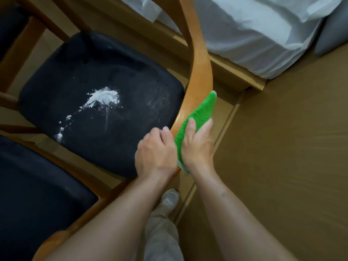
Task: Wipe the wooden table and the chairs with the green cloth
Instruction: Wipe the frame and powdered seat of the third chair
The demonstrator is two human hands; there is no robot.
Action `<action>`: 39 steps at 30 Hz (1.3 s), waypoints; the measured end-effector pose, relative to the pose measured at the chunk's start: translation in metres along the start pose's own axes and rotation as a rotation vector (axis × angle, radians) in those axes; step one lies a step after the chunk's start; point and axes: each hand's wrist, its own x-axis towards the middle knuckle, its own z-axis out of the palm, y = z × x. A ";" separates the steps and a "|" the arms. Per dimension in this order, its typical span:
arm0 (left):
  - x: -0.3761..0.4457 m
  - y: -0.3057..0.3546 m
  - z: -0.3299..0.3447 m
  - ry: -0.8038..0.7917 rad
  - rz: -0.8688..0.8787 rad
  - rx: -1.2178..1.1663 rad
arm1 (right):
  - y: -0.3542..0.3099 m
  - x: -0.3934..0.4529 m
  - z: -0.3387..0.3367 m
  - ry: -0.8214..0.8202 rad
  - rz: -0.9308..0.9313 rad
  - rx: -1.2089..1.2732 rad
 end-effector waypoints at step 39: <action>0.048 0.086 0.041 0.036 0.023 0.311 | -0.073 0.165 -0.039 -0.340 -0.163 -0.118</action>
